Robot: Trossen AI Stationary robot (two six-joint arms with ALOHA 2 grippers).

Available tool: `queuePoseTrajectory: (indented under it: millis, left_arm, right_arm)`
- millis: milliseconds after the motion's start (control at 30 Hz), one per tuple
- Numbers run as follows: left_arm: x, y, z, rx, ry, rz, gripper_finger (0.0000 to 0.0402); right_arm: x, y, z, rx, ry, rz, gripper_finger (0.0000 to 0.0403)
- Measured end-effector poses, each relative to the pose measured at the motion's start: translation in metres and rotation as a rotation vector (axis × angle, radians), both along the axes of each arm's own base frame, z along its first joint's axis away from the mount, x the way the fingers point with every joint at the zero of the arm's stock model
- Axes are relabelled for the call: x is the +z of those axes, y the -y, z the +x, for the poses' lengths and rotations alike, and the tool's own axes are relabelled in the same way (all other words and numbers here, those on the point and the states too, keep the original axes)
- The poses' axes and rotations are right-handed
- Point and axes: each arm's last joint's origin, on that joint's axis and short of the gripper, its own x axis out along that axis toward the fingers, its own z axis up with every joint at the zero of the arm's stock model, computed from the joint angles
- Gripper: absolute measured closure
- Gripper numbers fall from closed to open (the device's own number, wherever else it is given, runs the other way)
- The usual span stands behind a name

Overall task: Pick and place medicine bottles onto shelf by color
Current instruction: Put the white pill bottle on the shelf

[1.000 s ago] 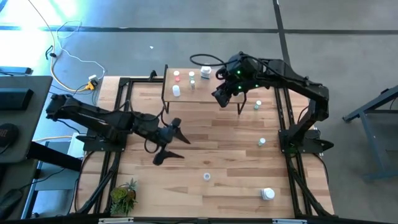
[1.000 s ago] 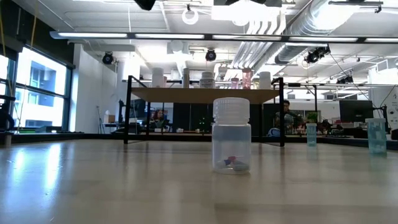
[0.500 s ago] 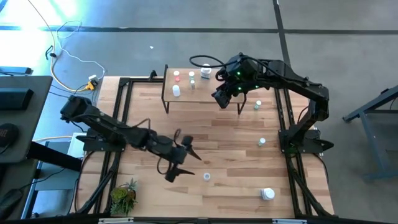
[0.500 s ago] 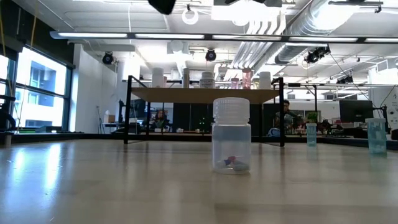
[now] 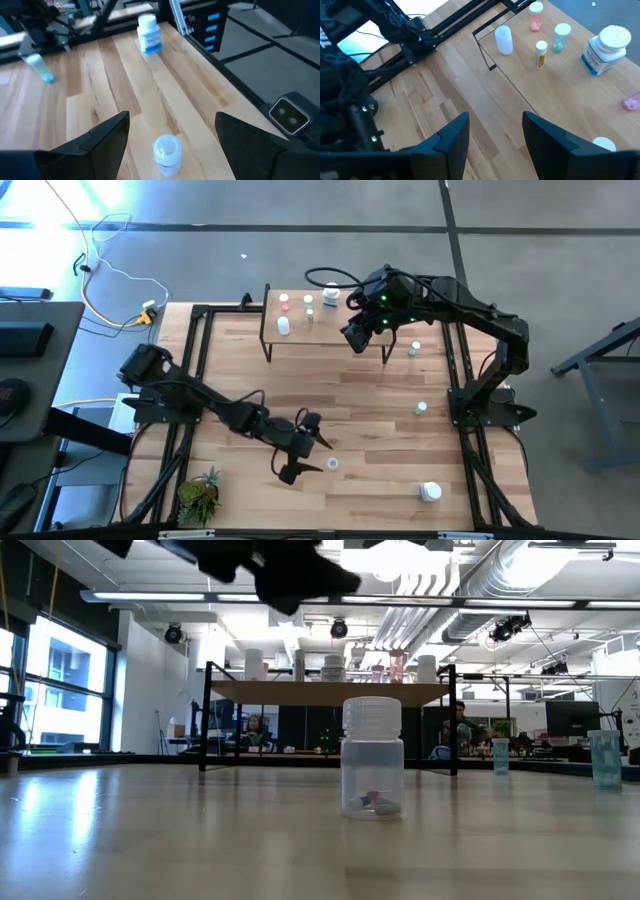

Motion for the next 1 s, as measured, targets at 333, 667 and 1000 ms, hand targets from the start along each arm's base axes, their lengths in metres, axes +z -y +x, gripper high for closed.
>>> queuePoseTrajectory:
  millis: [333, 667, 1000]
  left_arm:
    - [-0.032, 0.003, 0.011, 0.003, -0.043, 0.013, 0.0119]
    - [-0.063, 0.005, 0.02, 0.022, -0.075, 0.012, 0.0119]
    - [-0.075, 0.001, 0.023, 0.082, -0.095, -0.028, 0.0119]
  right_arm:
    - [0.0, 0.0, 0.0, 0.0, 0.0, 0.0, 0.0229]
    - [0.0, 0.0, 0.0, -0.003, 0.0, 0.003, 0.0229]
    - [0.0, 0.0, 0.0, -0.006, 0.001, 0.006, 0.0229]
